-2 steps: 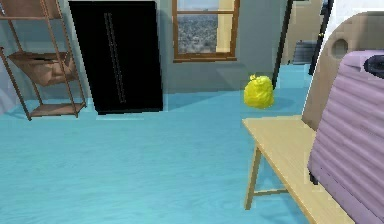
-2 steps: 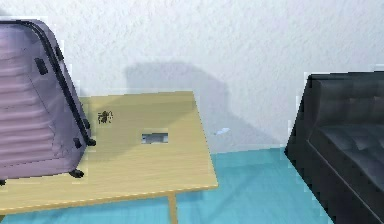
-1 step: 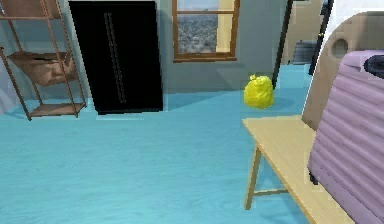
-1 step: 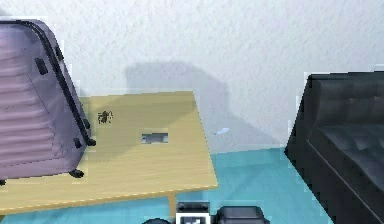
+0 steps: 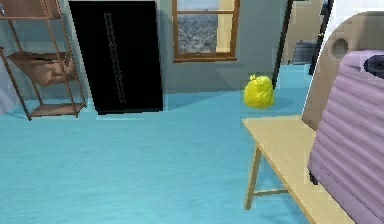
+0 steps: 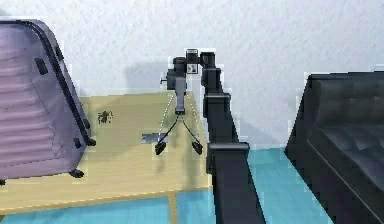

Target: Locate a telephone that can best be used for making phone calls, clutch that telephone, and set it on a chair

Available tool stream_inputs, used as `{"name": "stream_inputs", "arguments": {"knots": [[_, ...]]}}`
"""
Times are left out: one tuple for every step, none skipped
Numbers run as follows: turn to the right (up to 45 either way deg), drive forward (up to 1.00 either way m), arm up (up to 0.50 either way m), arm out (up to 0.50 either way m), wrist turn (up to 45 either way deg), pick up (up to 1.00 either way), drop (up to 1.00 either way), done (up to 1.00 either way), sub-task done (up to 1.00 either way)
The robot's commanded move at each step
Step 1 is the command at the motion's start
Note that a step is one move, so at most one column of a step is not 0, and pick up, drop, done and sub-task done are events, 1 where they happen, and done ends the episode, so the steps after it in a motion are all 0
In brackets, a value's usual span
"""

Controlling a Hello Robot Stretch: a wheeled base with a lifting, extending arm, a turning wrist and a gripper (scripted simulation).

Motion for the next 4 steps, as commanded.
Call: {"name": "stream_inputs", "arguments": {"knots": [[0.0, 0.00, 0.00, 0.00, 45.0, 0.00, 0.00, 0.00, 0.00], [0.0, 0.00, 0.00, 0.00, 45.0, 0.00, 0.00, 0.00, 0.00], [0.0, 0.00, 0.00, 0.00, 45.0, 0.00, 0.00, 0.00, 0.00], [0.0, 0.00, 0.00, 0.00, 6.0, 0.00, 0.00, 0.00, 0.00]]}}
